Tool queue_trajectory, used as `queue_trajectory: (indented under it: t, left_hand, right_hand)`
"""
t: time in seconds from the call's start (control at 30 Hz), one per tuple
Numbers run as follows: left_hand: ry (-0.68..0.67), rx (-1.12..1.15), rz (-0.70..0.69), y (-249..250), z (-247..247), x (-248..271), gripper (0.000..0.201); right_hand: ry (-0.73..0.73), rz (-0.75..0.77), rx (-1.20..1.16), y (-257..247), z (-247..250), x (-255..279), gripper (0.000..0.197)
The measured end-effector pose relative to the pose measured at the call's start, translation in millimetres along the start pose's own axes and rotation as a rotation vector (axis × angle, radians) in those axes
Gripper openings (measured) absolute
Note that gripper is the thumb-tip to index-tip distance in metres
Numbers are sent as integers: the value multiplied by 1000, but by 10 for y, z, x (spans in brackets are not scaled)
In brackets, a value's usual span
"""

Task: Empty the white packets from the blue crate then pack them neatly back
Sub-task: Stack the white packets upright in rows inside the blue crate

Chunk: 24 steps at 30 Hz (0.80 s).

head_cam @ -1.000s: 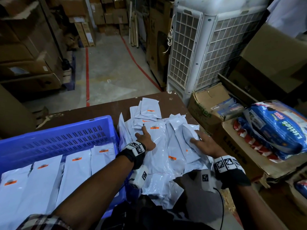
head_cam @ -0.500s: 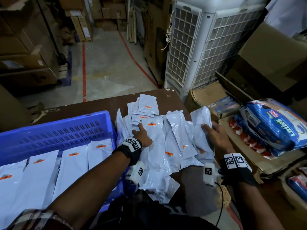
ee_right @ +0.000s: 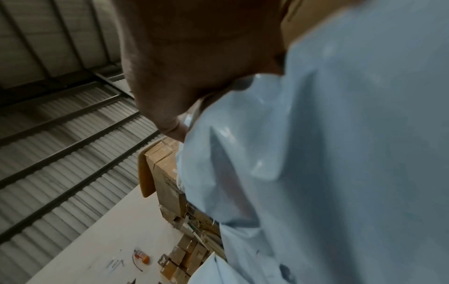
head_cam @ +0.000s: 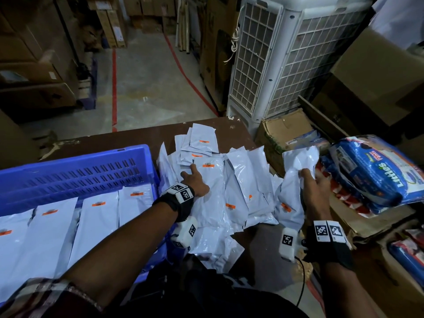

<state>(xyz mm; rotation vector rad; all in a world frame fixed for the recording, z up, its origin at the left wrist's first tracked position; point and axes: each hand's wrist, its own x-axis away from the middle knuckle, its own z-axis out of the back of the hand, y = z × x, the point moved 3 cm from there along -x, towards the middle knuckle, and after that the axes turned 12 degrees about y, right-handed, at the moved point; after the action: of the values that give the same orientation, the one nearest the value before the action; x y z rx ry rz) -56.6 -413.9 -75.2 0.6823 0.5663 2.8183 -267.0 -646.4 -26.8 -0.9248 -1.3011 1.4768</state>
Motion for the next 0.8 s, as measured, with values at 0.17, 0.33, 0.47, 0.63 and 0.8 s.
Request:
queue_trajectory:
  t: [0.17, 0.33, 0.47, 0.63, 0.8]
  left_hand:
    - [28, -40, -41, 87, 21, 6, 91]
    - [151, -56, -182, 209, 30, 56, 88]
    - [212, -93, -604, 478, -9, 210, 73]
    - [-58, -247, -908, 765, -306, 438, 66]
    - [-187, -560, -1035, 788, -735, 531, 64]
  right_hand:
    - [58, 19, -82, 111, 53, 56, 25]
    - [-102, -205, 119, 363, 6, 69, 23]
    - [-199, -219, 191, 450, -29, 156, 34]
    - [-280, -159, 234, 344, -55, 263, 20]
    - [-239, -136, 210, 350, 56, 215, 32]
